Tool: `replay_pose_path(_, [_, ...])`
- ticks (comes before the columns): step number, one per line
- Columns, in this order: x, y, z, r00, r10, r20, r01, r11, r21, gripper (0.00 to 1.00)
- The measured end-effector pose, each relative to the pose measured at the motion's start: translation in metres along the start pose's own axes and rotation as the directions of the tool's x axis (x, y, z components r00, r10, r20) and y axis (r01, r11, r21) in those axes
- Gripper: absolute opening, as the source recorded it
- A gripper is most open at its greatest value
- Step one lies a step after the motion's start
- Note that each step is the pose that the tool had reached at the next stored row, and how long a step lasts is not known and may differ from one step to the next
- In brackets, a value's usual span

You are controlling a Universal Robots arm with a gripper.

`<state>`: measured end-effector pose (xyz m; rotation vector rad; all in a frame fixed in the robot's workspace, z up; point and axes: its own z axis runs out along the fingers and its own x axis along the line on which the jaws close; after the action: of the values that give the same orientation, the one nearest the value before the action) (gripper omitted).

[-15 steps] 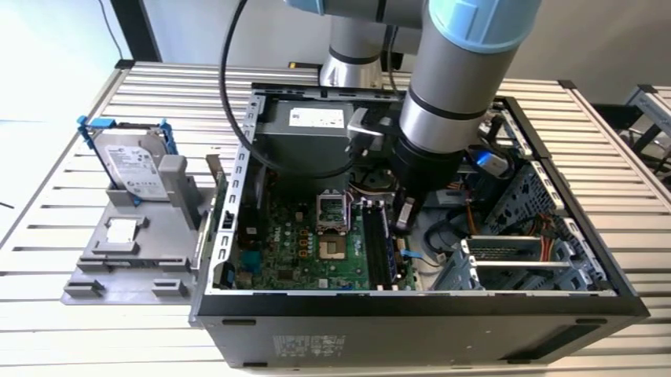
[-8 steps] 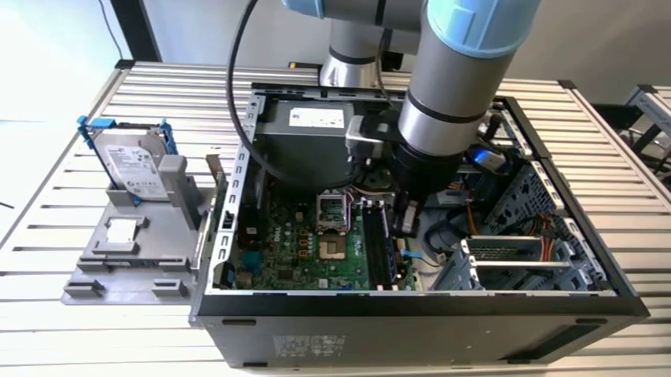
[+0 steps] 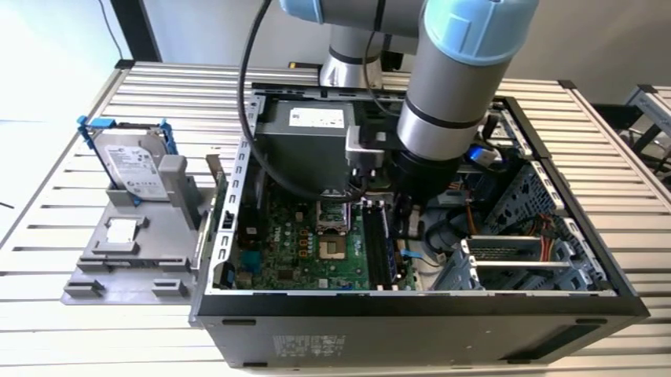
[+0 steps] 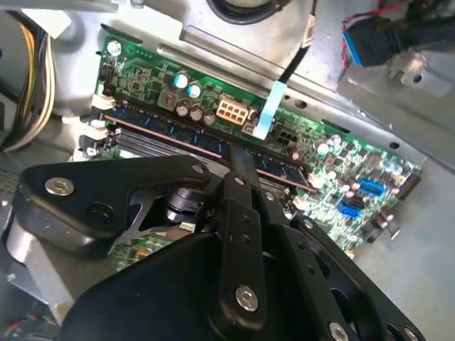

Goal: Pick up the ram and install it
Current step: 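Press down the ram until it locks into place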

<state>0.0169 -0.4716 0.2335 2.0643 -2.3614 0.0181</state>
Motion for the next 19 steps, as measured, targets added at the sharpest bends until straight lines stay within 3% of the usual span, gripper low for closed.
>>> replay_pose_path(5, [0.0004, 0.0031, 0.0008, 0.9986, -0.054, 0.0001, 0.054, 0.9986, 0.0007, 0.0])
replay_pose_path(8, [0.0007, 0.0049, 0.001, 0.9985, -0.055, 0.0002, 0.055, 0.9985, 0.0006, 0.0])
replay_pose_path(17, [0.0005, 0.0051, 0.0161, 0.9984, -0.056, -0.0016, 0.056, 0.9984, 0.0005, 0.0])
replay_pose_path(19, [0.0, 0.0051, 0.0145, 0.9984, -0.057, -0.0032, 0.057, 0.9984, 0.0002, 0.0])
